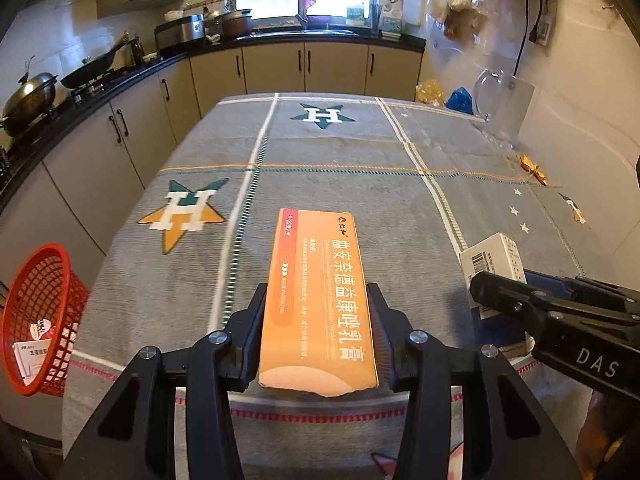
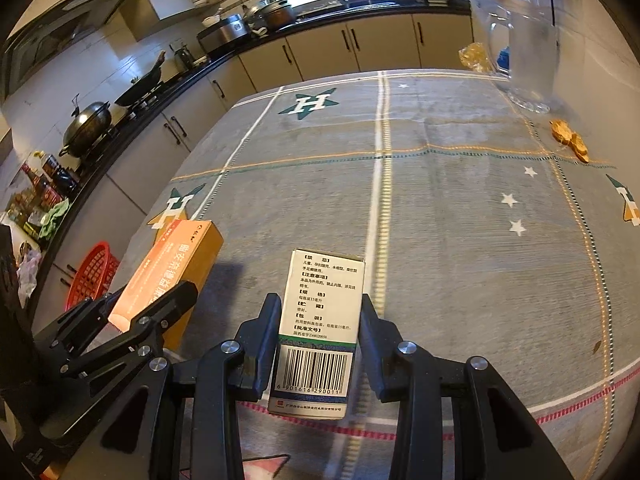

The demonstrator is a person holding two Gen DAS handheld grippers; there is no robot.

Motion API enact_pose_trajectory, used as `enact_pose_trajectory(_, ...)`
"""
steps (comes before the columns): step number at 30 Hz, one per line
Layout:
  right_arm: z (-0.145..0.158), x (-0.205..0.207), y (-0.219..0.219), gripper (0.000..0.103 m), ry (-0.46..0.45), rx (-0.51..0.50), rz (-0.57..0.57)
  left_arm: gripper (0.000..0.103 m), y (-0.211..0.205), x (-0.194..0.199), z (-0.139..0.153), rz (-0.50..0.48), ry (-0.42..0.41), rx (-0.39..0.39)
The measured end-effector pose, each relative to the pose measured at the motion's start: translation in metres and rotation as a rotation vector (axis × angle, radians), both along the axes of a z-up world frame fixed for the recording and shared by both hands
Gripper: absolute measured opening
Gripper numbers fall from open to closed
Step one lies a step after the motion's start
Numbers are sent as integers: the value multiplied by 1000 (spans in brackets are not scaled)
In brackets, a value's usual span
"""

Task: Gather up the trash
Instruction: 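Lift the orange box and small white box and carry both over the red basket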

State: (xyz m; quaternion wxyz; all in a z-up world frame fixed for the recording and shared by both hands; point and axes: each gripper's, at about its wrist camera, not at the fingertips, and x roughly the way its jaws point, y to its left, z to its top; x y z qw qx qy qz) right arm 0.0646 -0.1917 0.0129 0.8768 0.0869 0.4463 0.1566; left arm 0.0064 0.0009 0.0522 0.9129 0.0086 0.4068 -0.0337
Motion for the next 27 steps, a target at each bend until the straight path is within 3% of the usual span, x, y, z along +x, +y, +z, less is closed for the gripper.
enact_pose_trajectory(14, 6, -7, 32, 41, -13, -4, 71, 45, 35, -19, 12, 56, -50, -16)
enact_pose_trajectory(27, 14, -5, 90, 41, -27, -16, 185, 45, 90, -36, 18, 150, -82, -38)
